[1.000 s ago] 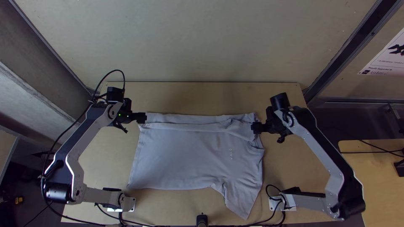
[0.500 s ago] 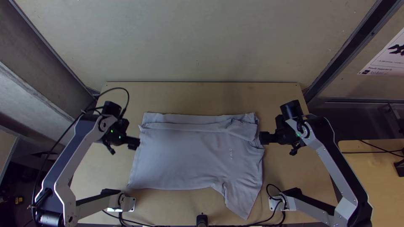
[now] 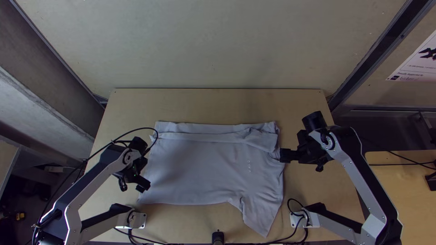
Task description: Fold the t-shirt
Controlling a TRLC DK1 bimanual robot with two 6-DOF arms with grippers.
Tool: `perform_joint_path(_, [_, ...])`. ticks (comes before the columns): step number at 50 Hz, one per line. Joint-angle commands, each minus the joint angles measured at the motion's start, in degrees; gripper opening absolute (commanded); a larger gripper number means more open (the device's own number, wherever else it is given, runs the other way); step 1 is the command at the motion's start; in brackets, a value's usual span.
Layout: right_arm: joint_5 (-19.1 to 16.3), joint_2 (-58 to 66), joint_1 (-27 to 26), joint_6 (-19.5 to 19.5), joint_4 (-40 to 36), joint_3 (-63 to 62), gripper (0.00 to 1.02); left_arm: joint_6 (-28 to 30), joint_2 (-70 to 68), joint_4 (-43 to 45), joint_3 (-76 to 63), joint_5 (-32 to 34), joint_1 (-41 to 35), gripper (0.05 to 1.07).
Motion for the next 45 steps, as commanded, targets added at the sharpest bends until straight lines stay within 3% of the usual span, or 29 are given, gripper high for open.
perform_joint_path(1, [-0.7,-0.2,0.6,1.2,-1.4,-1.7,0.98,1.7,1.8,-1.9,-2.7,-0.5,-1.9,1.02])
perform_joint_path(39, [-1.0,0.6,0.6,-0.8,-1.3,-7.6,0.98,-2.1,18.9,-5.5,-2.9,3.5,-13.8,1.01])
perform_joint_path(45, [-1.3,0.1,0.6,-1.0,-0.9,-8.8,0.98,-2.2,21.0,-4.8,-2.8,3.5,-14.2,0.80])
